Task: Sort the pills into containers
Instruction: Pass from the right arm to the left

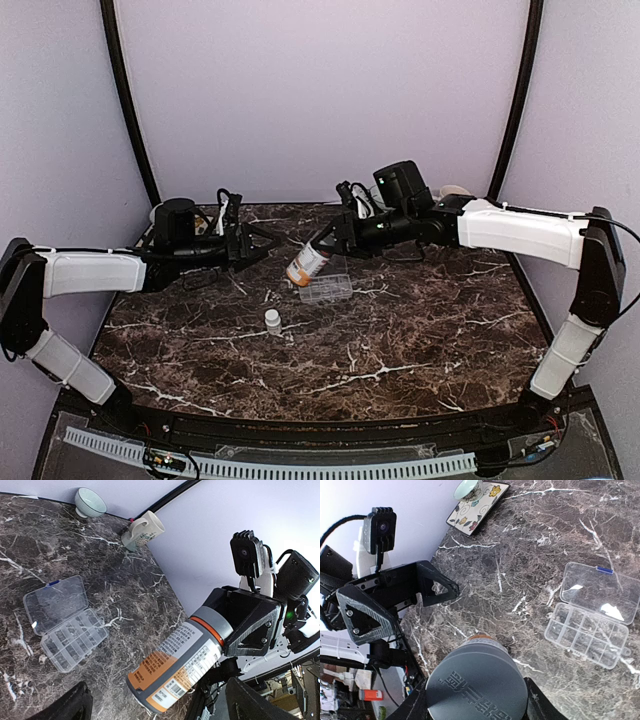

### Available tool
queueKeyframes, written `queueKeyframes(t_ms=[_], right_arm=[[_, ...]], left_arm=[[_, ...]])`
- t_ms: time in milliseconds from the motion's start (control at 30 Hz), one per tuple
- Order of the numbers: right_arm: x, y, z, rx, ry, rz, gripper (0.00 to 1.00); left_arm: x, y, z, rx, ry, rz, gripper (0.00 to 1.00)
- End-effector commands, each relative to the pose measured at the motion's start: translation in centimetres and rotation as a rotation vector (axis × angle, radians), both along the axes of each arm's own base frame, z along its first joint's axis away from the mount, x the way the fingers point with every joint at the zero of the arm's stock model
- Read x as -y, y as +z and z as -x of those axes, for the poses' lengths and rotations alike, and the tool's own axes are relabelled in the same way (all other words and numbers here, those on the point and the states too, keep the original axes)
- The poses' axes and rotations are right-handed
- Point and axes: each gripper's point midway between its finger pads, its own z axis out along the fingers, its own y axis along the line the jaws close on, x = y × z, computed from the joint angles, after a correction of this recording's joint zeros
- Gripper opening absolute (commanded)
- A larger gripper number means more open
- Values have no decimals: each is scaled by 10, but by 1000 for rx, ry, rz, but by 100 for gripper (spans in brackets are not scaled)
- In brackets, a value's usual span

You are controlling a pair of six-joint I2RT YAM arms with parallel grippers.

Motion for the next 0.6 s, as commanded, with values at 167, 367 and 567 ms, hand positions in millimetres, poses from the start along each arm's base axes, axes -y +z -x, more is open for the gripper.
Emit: queueKeyframes(t_ms=[167,367,567], right_arm=[[-2,63,17,-26,50,-246,17],[-3,64,18,-80,56,-312,17],[-2,67,16,-97,60,-358,16]], left_arm=[[21,31,24,73,-241,101,95],[23,32,30,56,-281,147,90],[29,37,36,42,-333,199,81]])
